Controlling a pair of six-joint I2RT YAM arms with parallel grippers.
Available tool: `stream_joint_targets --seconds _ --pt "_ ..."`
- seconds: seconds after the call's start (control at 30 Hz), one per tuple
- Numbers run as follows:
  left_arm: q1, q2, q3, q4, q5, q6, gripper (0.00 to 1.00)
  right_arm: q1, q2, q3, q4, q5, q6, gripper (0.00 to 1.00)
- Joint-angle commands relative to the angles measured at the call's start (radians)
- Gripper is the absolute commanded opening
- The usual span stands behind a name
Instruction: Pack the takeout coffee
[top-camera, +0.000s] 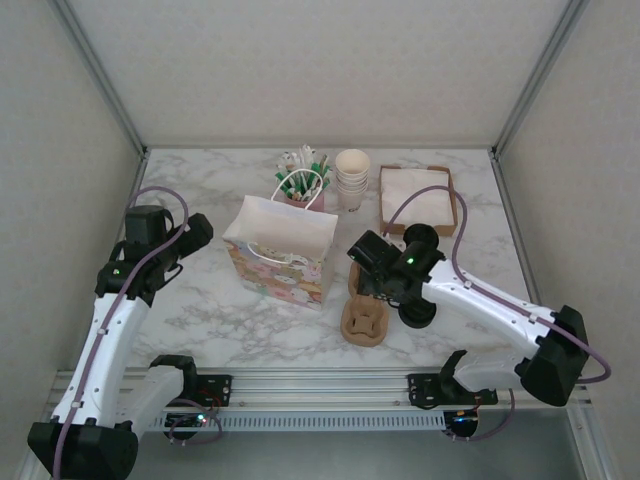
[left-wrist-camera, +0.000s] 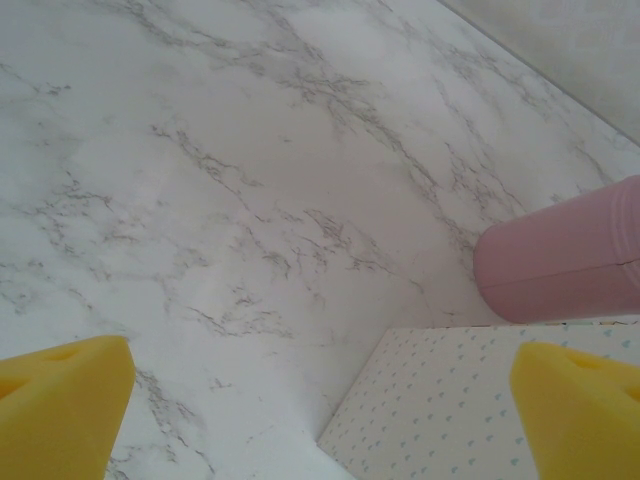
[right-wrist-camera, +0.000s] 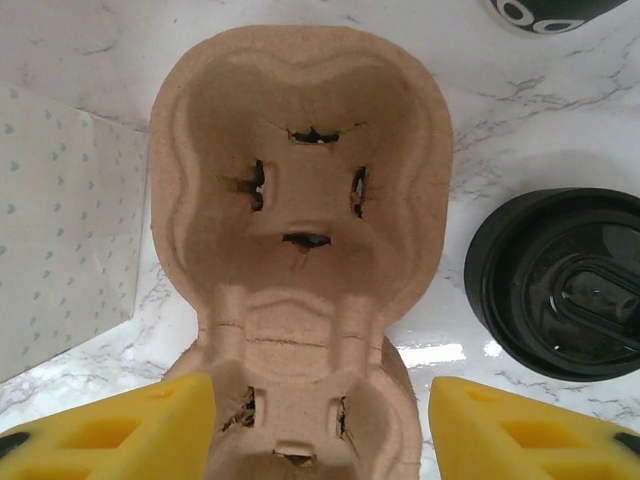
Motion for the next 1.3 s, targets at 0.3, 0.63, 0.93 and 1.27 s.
stream_joint_targets --seconds 0.3,0.63,0.93,1.27 --pt "-0.002 -0.007 -0.006 -0.016 0.009 0.0 0.96 0.03 0.1 -0.039 0.065 0.0 0.05 0.53" --pt "-0.003 -0.006 -0.008 -0.016 0.007 0.002 0.96 0.066 0.15 -0.032 0.065 0.015 0.063 0.52" --pt "-0.003 -0.004 -0.008 -0.015 0.007 0.003 0.96 0.077 0.167 -0.032 0.047 0.042 0.079 0.51" --pt "-0.003 -0.004 -0.009 -0.015 0.009 0.002 0.96 0.077 0.172 -0.039 0.05 0.056 0.076 0.51"
